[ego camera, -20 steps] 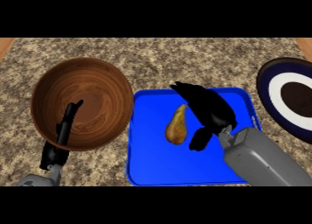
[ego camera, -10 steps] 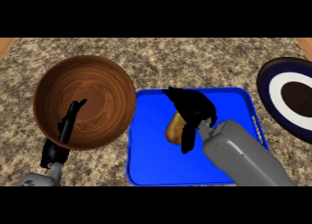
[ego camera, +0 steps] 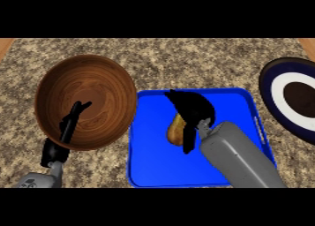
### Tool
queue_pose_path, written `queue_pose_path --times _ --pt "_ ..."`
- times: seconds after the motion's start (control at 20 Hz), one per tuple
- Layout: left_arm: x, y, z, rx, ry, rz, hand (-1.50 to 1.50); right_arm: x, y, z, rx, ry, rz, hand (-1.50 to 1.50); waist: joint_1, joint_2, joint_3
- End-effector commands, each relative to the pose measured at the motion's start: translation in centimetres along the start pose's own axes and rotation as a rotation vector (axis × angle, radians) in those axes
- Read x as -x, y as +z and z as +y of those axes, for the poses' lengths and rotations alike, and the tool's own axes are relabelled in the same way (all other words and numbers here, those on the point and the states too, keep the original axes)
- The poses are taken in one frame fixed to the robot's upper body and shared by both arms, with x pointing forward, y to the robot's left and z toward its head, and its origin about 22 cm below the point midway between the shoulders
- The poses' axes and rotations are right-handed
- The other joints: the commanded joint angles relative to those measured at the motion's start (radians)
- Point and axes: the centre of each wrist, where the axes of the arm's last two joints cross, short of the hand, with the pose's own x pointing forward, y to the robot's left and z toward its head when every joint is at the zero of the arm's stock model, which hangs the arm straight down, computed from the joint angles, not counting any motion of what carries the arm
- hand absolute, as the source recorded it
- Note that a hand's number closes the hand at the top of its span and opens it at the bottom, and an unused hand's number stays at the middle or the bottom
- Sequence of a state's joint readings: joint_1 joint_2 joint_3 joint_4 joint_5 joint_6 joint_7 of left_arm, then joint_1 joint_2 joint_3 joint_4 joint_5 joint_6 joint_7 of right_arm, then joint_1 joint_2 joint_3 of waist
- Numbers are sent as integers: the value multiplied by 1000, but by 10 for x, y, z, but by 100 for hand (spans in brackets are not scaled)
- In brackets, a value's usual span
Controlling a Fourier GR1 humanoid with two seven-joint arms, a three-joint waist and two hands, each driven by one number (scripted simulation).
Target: Pick the pear from the tray and place it in the plate
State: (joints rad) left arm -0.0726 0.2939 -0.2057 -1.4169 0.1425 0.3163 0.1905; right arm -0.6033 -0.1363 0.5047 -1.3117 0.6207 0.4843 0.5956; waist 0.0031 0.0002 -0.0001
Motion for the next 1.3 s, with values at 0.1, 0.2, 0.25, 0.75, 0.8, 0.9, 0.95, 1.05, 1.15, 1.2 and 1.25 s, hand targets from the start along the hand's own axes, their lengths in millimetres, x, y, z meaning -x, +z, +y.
queue_pose_path --times 0.1,0.2,0.25,0.75,0.8,0.9,0.95,1.05,1.15,1.2,1.25 --pt "-13 0 10 13 2 -20 0 11 -14 12 -44 8 12 -150 2 0 0" --pt "-12 12 15 0 4 -24 0 10 -10 5 -30 -15 27 -150 2 -1 0" --pt "9 4 -12 2 -14 2 0 -4 -11 20 -36 -4 0 -150 -1 0 0" --pt "13 8 -19 14 -10 -13 0 22 -26 14 -26 70 -14 150 1 0 0" --pt "3 13 -11 8 2 -11 0 22 -26 30 -34 82 -35 150 2 0 0" --pt "-5 29 -14 -1 10 -19 0 19 -27 27 30 73 -59 150 5 -1 0" --pt "-17 3 -7 -10 -16 -17 0 12 -29 33 24 84 -56 150 1 0 0" --pt "4 5 -21 -23 4 -8 0 2 -28 16 44 88 -64 150 0 0 0" --pt "-2 6 -13 5 -5 3 0 15 -41 44 75 109 -49 150 4 1 0" --pt "1 -7 4 24 4 9 0 9 -41 13 103 121 -33 150 3 1 0" --pt "12 3 14 4 -6 2 0 29 -35 17 141 127 -31 150 2 0 0"
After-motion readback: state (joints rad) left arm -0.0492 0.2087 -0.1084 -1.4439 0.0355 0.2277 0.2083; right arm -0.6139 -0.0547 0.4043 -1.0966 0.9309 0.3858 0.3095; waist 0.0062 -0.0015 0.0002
